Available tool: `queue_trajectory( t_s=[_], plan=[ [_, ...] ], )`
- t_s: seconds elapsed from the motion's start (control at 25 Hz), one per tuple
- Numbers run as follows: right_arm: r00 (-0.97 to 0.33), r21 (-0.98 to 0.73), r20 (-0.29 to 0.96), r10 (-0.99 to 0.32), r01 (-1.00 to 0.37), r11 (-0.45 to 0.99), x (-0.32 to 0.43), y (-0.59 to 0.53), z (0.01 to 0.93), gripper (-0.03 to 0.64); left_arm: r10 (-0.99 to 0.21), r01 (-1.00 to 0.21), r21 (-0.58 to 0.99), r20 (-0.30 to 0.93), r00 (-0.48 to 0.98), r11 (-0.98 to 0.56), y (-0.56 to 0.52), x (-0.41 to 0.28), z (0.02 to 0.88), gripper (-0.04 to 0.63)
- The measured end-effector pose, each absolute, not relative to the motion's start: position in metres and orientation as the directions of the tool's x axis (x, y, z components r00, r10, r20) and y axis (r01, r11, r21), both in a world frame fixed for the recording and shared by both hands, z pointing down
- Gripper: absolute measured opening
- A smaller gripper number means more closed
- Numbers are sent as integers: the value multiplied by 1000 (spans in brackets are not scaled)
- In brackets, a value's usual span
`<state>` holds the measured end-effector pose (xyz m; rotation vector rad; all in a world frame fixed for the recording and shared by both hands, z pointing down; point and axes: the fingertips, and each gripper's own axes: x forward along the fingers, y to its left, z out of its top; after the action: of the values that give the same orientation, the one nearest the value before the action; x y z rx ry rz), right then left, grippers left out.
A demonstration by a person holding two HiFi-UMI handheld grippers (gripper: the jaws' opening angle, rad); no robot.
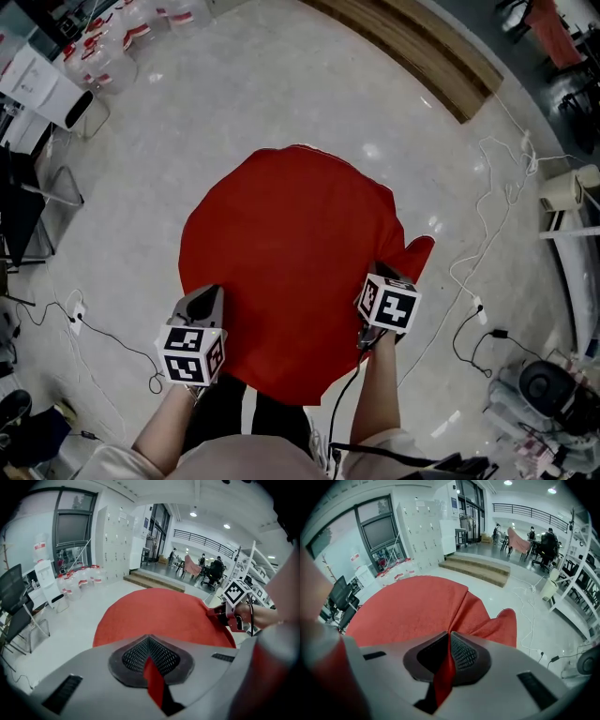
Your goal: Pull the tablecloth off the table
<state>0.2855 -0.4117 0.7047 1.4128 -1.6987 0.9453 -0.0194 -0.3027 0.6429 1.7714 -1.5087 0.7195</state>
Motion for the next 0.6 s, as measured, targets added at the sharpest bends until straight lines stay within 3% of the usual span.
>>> queue_trajectory(
  t_s=[0.32,0.36,0.48,0.6],
  plan=[
    [-87,-37,887,-454,-992,119,308,-419,702,38,-652,-970,205,754,72,129,-268,-78,641,23],
    [-85,-30,888,-453,-992,126,305,-421,701,38,-654,-963,216,754,60,161,-260,-87,643,41],
    [-50,15,891,-451,-990,139,302,-420,700,38,-649,-933,273,758,60,233,-239,-104,653,180],
    [7,83,887,-461,-986,145,304,-420,699,38,-646,-886,370,755,113,278,-225,-103,666,233]
  ],
)
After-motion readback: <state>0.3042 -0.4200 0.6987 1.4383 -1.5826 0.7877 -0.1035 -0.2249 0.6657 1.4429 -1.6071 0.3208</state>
